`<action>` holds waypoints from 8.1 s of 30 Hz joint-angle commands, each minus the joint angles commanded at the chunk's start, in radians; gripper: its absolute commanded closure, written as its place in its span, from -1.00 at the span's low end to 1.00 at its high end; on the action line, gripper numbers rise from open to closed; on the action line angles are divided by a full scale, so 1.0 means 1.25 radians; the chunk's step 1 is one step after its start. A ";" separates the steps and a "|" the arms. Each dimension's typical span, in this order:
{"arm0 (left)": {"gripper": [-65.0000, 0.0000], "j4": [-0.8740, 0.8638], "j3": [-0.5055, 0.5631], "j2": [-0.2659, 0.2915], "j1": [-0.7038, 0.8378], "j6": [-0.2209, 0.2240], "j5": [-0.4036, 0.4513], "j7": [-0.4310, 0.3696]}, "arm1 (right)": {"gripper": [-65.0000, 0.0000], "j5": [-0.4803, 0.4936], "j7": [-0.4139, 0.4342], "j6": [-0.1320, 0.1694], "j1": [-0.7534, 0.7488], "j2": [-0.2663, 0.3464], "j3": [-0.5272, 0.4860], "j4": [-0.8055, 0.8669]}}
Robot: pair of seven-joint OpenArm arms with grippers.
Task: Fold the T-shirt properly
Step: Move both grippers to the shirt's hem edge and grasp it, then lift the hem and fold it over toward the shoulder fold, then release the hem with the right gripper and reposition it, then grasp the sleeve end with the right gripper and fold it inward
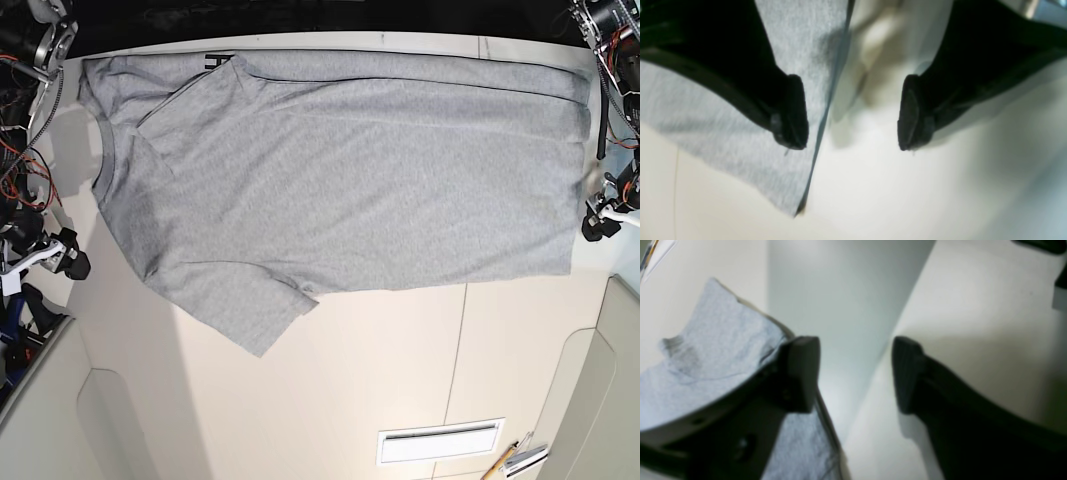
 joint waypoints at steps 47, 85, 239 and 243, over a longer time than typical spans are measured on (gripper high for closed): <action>-0.32 -0.169 0.252 0.015 -0.150 0.000 -0.078 0.097 | 0.28 -0.009 -0.005 0.008 0.026 -0.156 -0.176 -0.069; 1.00 0.032 0.251 -0.089 -0.142 0.000 -0.298 0.306 | 1.00 0.097 -0.137 0.010 0.016 -0.099 -0.176 0.074; 1.00 0.042 0.251 -0.070 0.124 0.000 -0.455 0.405 | -0.19 0.045 -0.063 -0.004 -0.048 -0.095 -0.193 0.139; 1.00 0.042 0.251 -0.066 0.123 0.000 -0.455 0.406 | -0.19 0.036 -0.064 -0.003 -0.034 -0.121 -0.232 0.103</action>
